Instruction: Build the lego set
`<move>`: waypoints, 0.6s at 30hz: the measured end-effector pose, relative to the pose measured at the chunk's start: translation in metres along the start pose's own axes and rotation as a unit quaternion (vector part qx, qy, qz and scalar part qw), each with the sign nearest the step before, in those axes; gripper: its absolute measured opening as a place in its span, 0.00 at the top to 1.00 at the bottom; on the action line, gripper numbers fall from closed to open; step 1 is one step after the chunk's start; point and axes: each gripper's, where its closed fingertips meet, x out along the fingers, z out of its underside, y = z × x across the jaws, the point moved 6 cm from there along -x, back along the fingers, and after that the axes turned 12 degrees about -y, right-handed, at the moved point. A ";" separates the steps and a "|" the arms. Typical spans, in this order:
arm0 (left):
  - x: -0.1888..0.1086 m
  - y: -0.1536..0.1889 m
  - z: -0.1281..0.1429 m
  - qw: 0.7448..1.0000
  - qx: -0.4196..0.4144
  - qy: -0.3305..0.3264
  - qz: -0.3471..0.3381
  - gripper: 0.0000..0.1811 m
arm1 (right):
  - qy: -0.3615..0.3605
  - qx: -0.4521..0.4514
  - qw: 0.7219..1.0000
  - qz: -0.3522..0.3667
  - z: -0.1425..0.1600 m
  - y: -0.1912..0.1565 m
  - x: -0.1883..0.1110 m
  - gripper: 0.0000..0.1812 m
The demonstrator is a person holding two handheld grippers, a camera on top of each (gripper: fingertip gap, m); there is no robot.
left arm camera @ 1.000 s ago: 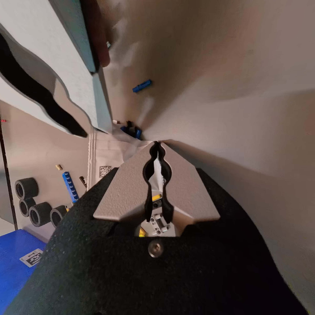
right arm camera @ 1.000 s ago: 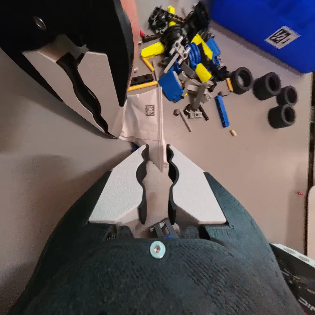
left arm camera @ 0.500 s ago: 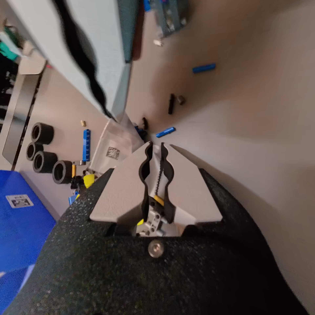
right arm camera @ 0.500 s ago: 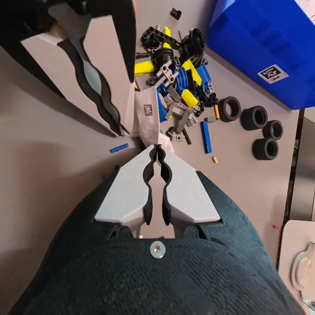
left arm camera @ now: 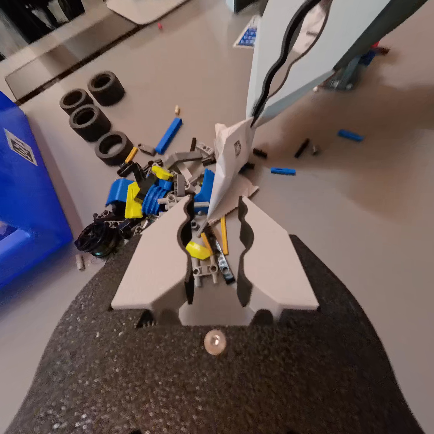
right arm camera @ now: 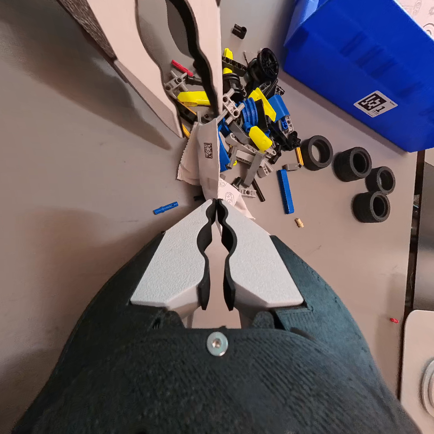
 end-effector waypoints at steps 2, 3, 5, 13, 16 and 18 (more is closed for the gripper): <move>0.005 0.000 0.000 1.000 0.008 -0.018 0.001 0.84 | 0.001 -0.002 1.000 -0.002 0.000 0.000 -0.001 1.00; 0.007 0.002 0.001 0.999 0.015 -0.030 0.005 0.88 | -0.001 -0.002 1.000 0.000 0.000 0.000 -0.002 1.00; 0.011 0.001 0.002 0.998 0.029 -0.053 -0.010 0.89 | -0.001 -0.007 1.000 0.000 0.001 0.000 -0.004 1.00; 0.010 0.002 -0.002 0.994 0.079 -0.070 -0.034 0.99 | -0.002 0.014 1.000 0.009 0.002 0.006 -0.003 1.00; 0.001 -0.001 -0.009 0.996 0.066 -0.047 -0.033 0.99 | -0.024 0.001 1.000 0.020 0.003 0.008 -0.002 1.00; -0.005 -0.001 -0.014 0.997 0.063 -0.047 -0.027 0.99 | -0.025 0.001 0.999 0.029 0.002 0.011 -0.002 1.00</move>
